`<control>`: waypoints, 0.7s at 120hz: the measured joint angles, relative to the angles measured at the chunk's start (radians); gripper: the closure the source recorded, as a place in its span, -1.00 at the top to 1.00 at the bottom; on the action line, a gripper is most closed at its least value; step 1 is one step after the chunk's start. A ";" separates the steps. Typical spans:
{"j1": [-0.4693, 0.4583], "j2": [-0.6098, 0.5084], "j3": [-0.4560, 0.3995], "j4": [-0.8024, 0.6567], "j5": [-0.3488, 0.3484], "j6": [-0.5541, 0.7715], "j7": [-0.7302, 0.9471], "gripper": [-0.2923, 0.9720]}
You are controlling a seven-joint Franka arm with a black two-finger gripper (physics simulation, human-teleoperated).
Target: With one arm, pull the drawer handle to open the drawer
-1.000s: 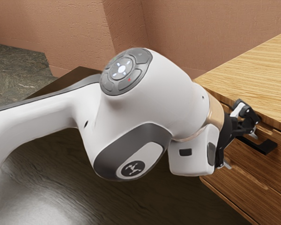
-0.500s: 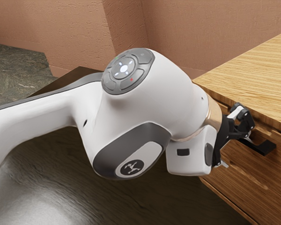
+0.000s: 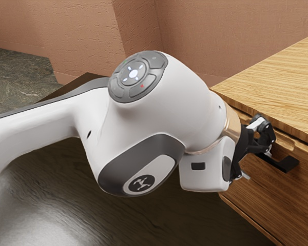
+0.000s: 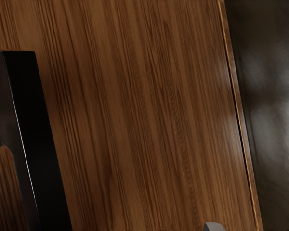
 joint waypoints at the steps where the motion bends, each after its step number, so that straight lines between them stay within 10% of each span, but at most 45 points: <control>1: 0.000 -0.002 0.000 0.000 0.000 0.000 0.000 -0.28; 84: 0.002 -0.115 -0.001 -0.036 -0.011 -0.018 -0.009 -0.52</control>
